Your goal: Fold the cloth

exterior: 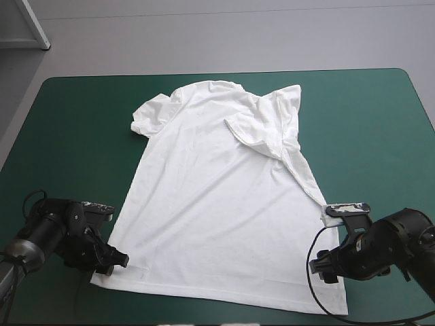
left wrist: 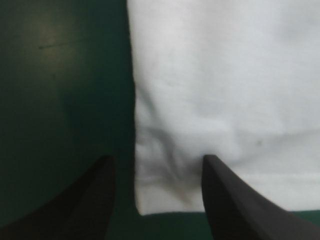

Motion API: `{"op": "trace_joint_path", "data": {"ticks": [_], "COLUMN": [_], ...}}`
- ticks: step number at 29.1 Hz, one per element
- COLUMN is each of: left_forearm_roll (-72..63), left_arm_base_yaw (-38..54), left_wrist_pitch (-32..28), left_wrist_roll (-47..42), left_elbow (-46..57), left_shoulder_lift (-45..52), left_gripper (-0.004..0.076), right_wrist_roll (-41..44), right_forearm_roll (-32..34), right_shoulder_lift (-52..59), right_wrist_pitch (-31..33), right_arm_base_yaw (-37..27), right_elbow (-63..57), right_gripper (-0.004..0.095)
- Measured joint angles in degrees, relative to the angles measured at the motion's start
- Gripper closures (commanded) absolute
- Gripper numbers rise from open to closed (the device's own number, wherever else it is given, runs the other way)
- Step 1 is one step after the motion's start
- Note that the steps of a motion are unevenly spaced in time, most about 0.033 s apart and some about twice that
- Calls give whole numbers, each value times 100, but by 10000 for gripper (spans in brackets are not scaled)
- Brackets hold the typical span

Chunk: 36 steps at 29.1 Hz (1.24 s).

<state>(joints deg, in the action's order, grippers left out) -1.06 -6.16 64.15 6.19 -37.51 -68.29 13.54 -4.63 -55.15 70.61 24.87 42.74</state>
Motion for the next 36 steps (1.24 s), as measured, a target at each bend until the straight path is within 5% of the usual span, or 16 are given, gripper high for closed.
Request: {"op": "trace_joint_path", "data": {"ticks": [7,13,19,28,34,36], "left_forearm_roll": [-75,-200,-340,-345,-340,-333], "left_arm_base_yaw": [0,0,0,0,0,0], "left_wrist_pitch": [-582,-545,-583,-596,-664,-678], "left_wrist_roll": [-122,-124,-103,-103,-103,-103], "left_elbow": [404,373,358,362,387,387], "left_shoulder_lift": [53,-89,-107,-89,22,76], "left_gripper": [363,730,732,732,732,732], "right_wrist_roll": [0,111,142,60,-357,-498], "right_forearm_roll": [-45,-46,-370,-607,-850,-999], "right_shoulder_lift": [0,5,11,67,-196,-280], "right_wrist_pitch": [-30,-64,-539,-1029,-1198,-1310], "right_arm_base_yaw": [0,0,0,0,0,0], "right_elbow": [-513,-992,-1406,-1661,-1643,-1597], "right_gripper": [171,171,182,531,931,923]}}
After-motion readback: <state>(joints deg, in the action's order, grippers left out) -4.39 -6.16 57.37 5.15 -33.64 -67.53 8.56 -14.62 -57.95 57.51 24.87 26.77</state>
